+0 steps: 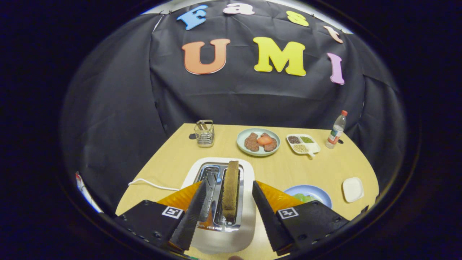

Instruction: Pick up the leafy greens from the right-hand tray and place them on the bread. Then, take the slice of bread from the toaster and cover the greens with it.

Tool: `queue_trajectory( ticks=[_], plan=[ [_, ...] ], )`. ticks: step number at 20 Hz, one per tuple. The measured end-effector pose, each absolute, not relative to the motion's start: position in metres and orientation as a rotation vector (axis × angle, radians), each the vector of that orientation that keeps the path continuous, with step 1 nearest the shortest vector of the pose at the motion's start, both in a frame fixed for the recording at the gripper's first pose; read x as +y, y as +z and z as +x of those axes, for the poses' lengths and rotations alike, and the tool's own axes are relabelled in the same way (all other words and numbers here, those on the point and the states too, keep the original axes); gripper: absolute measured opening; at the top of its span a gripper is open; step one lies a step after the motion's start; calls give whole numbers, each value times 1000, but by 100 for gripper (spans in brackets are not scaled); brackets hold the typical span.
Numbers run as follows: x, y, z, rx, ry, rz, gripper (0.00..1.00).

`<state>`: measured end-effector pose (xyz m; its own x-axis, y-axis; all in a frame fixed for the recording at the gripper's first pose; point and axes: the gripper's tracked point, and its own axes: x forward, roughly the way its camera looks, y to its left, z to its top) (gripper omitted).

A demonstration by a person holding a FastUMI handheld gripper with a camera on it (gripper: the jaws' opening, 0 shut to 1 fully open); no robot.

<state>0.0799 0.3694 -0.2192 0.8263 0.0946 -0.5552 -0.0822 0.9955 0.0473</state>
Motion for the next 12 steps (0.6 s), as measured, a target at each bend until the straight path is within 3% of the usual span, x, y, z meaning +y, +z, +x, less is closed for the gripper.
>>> queue_trajectory(
  ticks=[5, 7, 12],
  plan=[
    [364, -231, 85, 619, 61, 26, 28],
    [365, -231, 85, 624, 65, 27, 17],
    [362, -224, 80, 614, 107, 31, 2]
  ],
)
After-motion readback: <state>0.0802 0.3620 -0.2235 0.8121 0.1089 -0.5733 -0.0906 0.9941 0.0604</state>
